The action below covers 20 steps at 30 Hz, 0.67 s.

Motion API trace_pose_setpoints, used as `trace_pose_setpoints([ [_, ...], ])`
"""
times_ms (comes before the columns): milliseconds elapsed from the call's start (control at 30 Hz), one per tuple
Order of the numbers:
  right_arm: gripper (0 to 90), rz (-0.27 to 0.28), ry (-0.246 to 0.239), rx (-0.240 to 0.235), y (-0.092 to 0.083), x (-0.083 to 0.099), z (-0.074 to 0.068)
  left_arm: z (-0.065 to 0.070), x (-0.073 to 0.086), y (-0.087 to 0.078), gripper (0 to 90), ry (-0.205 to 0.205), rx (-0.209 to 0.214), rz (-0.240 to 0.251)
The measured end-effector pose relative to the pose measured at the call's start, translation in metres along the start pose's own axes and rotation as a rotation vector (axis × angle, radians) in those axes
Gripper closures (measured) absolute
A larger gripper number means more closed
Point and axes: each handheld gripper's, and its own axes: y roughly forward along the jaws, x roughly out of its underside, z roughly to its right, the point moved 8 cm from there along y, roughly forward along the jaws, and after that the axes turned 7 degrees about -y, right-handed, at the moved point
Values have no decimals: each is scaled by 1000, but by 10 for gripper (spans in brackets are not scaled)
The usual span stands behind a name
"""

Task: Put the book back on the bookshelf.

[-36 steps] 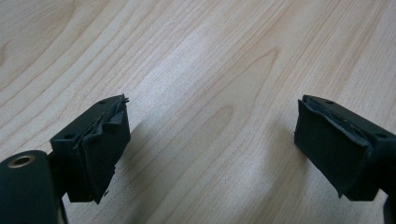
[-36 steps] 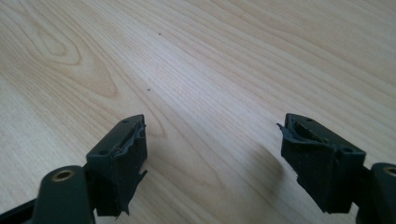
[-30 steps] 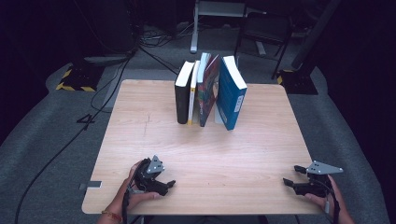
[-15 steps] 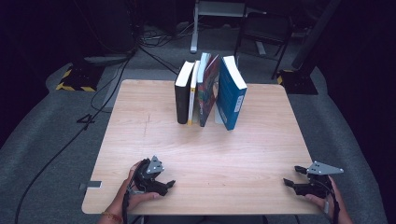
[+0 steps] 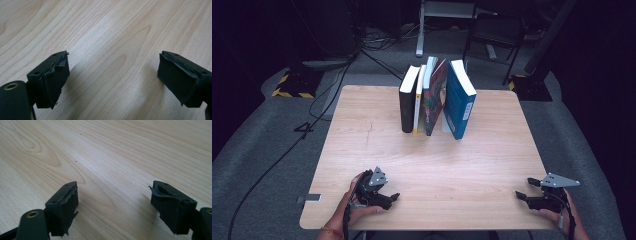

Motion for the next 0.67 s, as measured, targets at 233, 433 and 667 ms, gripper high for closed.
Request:
trace_pose_setpoints([
  [233, 223, 0, 3, 3, 0, 0, 0, 0, 0, 0, 107, -1, -1, 0],
  [433, 227, 1, 9, 7, 0, 0, 0, 0, 0, 0, 107, -1, 1, 0],
  [667, 220, -1, 10, 14, 0, 0, 1, 0, -1, 1, 104, -3, 6, 0],
])
